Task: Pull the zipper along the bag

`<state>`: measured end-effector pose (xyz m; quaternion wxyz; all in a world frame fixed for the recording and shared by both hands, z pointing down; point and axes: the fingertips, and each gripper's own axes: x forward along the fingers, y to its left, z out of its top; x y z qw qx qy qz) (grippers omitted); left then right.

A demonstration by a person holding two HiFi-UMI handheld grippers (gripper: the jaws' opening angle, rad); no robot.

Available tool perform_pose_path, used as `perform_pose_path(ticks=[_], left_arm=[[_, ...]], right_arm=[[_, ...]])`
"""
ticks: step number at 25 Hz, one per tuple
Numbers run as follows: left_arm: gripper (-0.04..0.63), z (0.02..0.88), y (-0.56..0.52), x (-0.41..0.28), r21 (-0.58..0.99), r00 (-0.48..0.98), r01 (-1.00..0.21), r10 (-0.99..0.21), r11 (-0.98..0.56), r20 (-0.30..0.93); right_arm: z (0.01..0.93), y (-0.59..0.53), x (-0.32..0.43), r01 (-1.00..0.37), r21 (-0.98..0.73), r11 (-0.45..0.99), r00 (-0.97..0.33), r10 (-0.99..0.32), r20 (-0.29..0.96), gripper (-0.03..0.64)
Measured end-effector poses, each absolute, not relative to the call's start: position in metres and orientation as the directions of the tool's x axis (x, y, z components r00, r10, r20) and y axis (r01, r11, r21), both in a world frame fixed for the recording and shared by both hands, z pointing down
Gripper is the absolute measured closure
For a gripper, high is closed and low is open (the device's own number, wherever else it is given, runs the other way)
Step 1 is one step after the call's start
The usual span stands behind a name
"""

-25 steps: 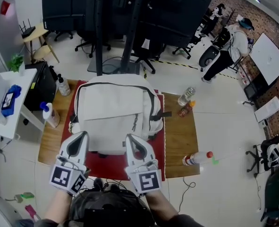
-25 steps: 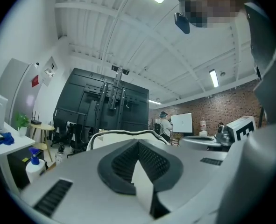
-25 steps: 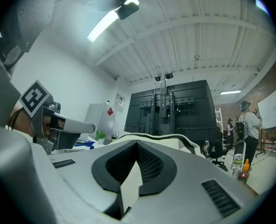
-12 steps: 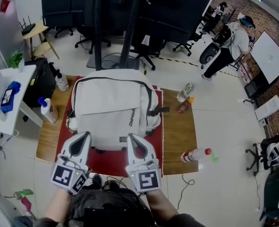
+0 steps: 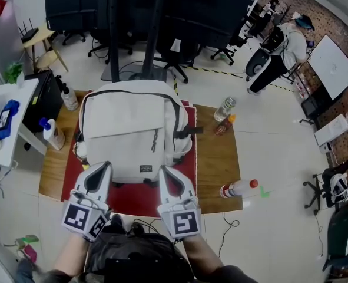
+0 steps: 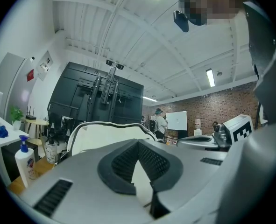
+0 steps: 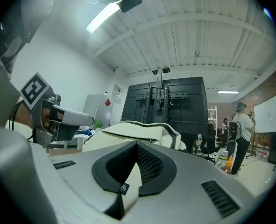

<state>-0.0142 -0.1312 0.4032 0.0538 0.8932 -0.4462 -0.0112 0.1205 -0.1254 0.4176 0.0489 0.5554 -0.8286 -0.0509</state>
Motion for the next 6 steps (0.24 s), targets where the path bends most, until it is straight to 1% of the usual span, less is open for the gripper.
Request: perform_pose_path(ticks=[6], left_arm=[[0.568, 0.4105, -0.1296, -0.0071, 0.110, 0.600, -0.798, -0.800, -0.593, 0.037]], right_arm=[[0.4208, -0.1249, 0.1305, -0.918, 0.151, 0.367, -0.368, -0.929, 0.022, 0.591]])
